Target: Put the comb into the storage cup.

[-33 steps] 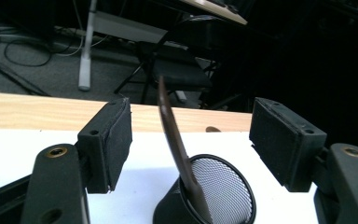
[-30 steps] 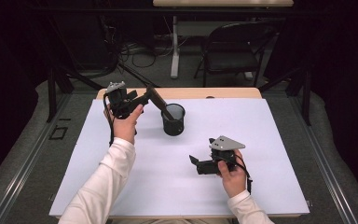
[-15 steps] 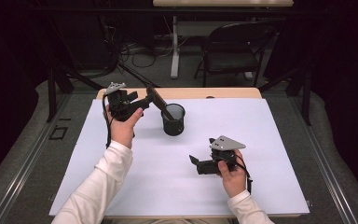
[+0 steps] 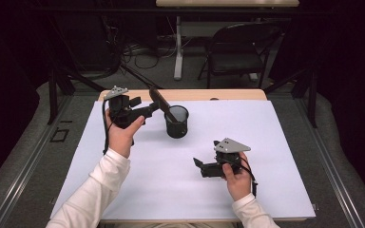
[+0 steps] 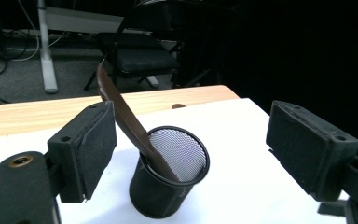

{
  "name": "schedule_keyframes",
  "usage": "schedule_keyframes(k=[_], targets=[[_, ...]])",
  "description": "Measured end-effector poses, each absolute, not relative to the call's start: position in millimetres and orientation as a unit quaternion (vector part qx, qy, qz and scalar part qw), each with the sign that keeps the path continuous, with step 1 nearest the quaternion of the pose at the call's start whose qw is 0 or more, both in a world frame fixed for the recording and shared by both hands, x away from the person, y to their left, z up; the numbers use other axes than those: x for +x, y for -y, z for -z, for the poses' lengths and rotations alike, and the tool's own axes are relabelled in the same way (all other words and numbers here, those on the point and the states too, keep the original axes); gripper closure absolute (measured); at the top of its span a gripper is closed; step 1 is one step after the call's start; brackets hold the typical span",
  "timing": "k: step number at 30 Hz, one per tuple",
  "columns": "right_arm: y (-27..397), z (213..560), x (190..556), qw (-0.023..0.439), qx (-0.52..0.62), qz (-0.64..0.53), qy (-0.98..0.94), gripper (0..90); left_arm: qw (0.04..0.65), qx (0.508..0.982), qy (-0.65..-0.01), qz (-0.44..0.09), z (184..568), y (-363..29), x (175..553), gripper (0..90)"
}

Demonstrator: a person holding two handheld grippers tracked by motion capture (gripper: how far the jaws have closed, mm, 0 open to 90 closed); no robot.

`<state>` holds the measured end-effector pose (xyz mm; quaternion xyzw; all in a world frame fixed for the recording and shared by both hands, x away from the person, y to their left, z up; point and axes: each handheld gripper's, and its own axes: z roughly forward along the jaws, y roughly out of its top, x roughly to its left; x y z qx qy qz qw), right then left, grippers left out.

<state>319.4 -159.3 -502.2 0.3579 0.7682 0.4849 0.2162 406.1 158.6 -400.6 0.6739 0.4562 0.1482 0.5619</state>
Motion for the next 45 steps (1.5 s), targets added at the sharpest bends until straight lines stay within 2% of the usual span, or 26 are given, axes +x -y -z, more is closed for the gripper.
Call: schedule_keyframes(k=[45], targets=[[159, 501, 319, 0.219, 0.358, -0.485, -0.767, 4.9, 0.536, 0.769, -0.329, -0.118, 407, -179, 349, 16.1]])
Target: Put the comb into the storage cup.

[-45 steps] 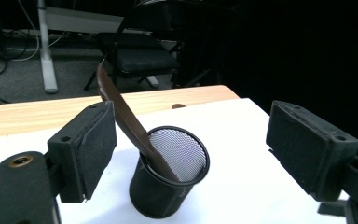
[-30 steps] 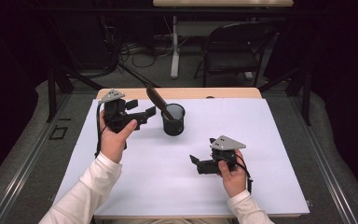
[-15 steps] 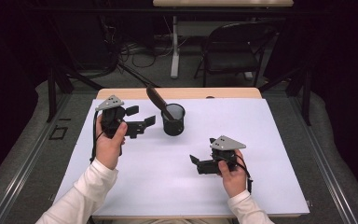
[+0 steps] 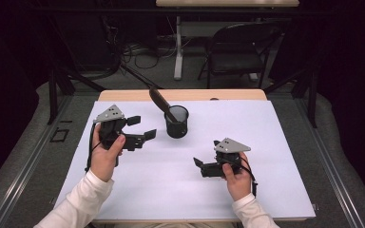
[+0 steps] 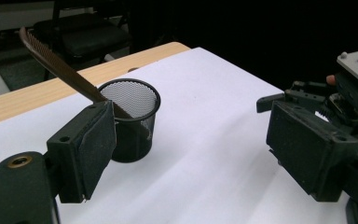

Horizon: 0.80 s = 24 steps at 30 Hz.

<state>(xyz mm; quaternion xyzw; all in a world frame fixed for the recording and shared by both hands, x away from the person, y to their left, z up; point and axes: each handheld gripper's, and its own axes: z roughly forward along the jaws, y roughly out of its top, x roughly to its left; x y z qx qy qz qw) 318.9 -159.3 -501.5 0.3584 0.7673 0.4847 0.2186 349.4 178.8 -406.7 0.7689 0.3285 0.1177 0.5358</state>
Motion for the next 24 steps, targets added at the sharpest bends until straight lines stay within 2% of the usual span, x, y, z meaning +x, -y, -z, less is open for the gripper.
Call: schedule_keyframes(k=[24], targets=[[158, 501, 319, 0.220, 0.357, -0.483, -0.768, 5.1, 0.536, 0.771, -0.324, -0.111, 442, -198, 314, 16.2]])
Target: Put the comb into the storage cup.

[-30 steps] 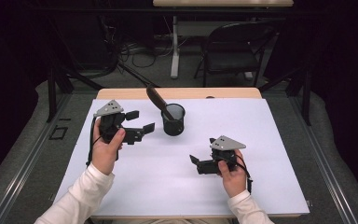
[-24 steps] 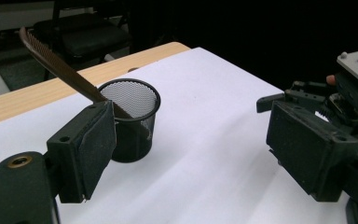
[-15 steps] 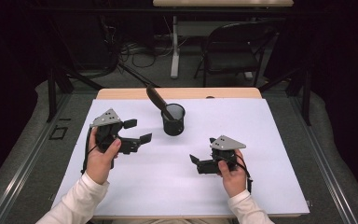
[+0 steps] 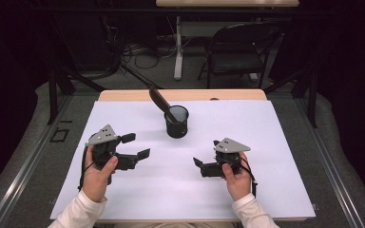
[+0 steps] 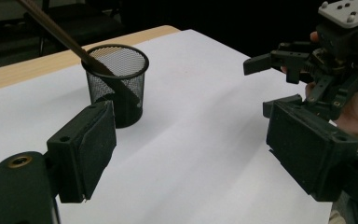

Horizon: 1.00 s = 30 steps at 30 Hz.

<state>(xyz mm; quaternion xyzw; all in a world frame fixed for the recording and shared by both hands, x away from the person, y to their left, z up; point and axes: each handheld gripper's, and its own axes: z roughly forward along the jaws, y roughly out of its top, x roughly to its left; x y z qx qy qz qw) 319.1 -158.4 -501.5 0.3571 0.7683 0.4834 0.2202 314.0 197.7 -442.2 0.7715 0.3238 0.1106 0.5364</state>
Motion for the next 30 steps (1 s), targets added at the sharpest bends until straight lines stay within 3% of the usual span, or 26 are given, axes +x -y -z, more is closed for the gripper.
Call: schedule_keyframes(k=[30], targets=[[157, 503, 319, 0.219, 0.356, -0.480, -0.771, 5.1, 0.544, 0.764, -0.324, -0.128, 499, -215, 292, 16.1]])
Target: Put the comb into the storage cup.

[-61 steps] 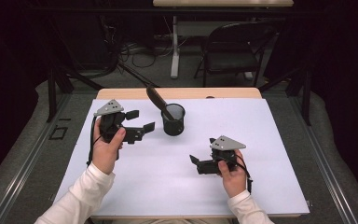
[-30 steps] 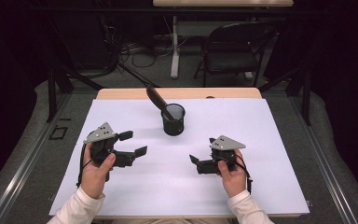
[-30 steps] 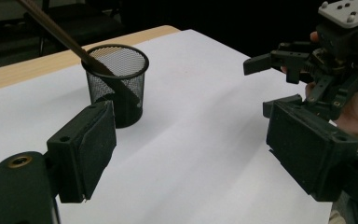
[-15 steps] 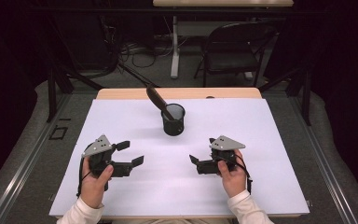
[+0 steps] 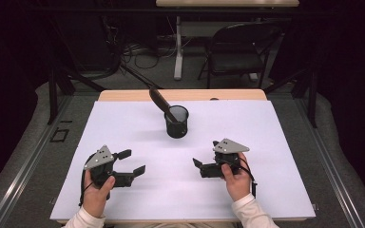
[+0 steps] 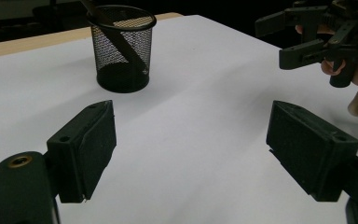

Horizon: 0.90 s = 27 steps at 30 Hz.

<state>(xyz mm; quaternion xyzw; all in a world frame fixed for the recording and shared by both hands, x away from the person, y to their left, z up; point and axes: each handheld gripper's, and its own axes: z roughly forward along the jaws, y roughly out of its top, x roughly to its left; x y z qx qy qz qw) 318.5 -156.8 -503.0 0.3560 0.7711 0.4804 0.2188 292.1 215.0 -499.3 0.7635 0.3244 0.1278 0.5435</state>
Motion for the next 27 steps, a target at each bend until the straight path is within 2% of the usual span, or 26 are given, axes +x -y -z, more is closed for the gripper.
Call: schedule_keyframes(k=[27], targets=[[156, 505, 319, 0.218, 0.355, -0.478, -0.773, 5.1, 0.540, 0.753, -0.347, -0.144, 518, -235, 299, 16.1]])
